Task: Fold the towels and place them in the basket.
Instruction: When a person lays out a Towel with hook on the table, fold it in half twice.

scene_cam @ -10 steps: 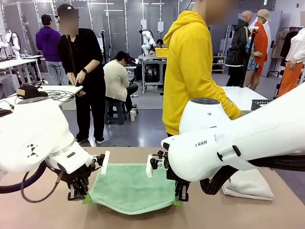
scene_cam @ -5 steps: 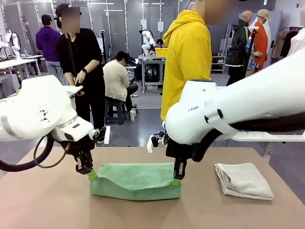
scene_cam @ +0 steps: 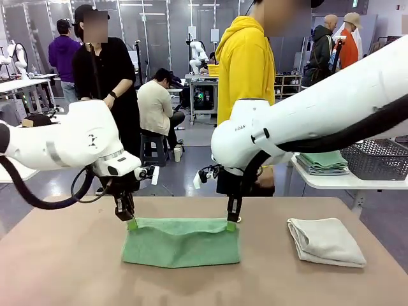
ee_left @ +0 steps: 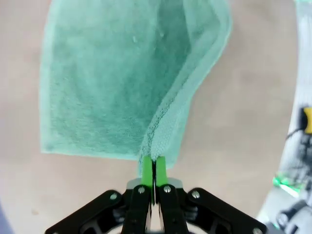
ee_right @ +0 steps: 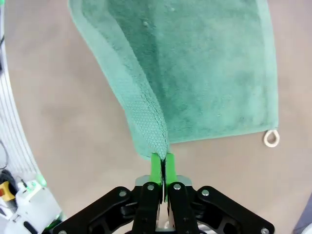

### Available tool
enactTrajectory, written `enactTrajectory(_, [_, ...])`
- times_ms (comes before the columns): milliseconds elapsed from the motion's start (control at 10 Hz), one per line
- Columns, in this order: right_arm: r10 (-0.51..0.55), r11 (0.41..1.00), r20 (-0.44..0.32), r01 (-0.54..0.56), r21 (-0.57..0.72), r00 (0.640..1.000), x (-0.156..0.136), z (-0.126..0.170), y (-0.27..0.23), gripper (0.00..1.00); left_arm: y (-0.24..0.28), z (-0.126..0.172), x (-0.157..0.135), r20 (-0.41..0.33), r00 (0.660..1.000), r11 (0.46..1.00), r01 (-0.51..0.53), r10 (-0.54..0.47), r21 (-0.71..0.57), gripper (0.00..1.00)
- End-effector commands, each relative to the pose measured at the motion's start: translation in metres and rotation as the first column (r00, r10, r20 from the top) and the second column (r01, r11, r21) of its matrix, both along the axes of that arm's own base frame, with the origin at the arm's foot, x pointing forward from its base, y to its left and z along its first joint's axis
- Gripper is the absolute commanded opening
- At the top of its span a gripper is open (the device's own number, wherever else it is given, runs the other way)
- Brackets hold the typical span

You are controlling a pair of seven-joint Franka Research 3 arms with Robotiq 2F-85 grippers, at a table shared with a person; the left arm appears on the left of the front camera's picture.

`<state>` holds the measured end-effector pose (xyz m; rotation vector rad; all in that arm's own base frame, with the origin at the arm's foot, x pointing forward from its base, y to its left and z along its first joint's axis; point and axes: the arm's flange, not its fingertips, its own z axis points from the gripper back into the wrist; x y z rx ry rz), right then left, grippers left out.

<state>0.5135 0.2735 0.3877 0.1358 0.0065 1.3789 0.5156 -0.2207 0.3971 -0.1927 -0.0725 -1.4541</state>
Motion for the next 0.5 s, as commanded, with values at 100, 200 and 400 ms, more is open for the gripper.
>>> enactTrajectory(100, [0.012,0.998,-0.050,-0.015,-0.066,0.999,0.039,-0.003,0.011,0.04,-0.003,0.011,0.050,-0.039,0.996,0.993,0.084,-0.081,0.086,0.03])
enactTrajectory(200, [0.014,0.997,-0.056,-0.018,-0.078,0.998,0.051,-0.008,0.013,0.04,-0.003,0.006,0.064,-0.050,0.995,0.990,0.087,-0.082,0.108,0.03])
enactTrajectory(400, [0.025,0.995,-0.027,-0.028,-0.097,0.999,0.065,-0.017,0.018,0.04,-0.005,-0.010,0.083,-0.048,0.995,0.988,0.097,-0.091,0.124,0.03])
